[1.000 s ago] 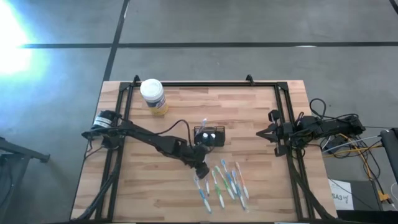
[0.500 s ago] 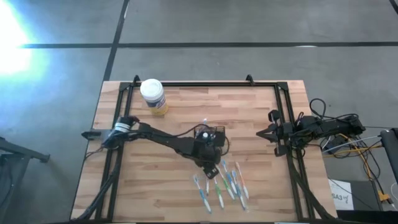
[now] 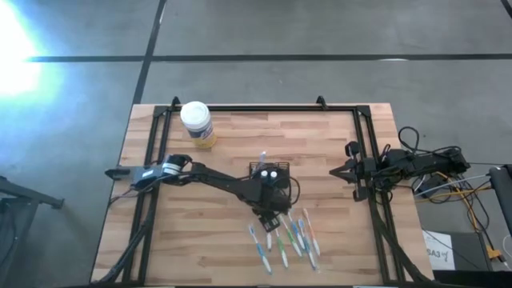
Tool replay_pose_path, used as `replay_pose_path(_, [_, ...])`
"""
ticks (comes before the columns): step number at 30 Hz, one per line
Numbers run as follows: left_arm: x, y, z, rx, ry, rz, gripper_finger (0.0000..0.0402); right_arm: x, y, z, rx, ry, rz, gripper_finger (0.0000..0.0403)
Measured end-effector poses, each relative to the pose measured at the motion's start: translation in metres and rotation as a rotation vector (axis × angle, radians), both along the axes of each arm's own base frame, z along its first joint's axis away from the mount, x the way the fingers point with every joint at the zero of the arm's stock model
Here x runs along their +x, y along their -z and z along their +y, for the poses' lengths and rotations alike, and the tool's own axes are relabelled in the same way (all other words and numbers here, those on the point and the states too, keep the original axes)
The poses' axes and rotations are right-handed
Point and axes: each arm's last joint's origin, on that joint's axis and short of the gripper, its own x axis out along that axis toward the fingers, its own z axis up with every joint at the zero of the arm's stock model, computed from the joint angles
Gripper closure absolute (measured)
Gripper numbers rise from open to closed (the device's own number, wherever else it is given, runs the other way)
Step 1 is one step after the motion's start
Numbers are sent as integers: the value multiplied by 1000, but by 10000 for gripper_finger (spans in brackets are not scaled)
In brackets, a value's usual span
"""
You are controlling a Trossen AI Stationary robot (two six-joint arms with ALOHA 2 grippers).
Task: Pick & Place toothbrushing station
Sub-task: Put the purple toothbrush into the wire organizer
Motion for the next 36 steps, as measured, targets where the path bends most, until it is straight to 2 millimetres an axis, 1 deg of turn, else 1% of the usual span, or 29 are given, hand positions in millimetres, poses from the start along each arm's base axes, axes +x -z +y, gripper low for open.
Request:
replay_pose_path(4, [-2,-8,4,70,-1,-20,202,0,0,0,0,0,1,390])
replay_pose_path(7, [-4,-22,5,77,-14,-56,202,0,0,0,0,0,0,390])
replay_pose_path(10, [-5,-26,4,56,-31,-63,207,0,0,0,0,0,0,390])
replay_pose_path(14, [-6,-26,1,29,-62,-58,217,0,0,0,0,0,0,390])
replay_pose_path(20, [-8,-27,-9,22,-58,-62,229,0,0,0,0,0,0,390])
replay_pose_path(30, [-6,-31,-25,9,1,-133,235,0,0,0,0,0,0,390])
replay_pose_path(34, [-6,-31,-27,-10,-56,-139,235,0,0,0,0,1,-1,390])
replay_pose_path(36, [-7,-28,-26,-10,-113,-133,235,0,0,0,1,1,-1,390])
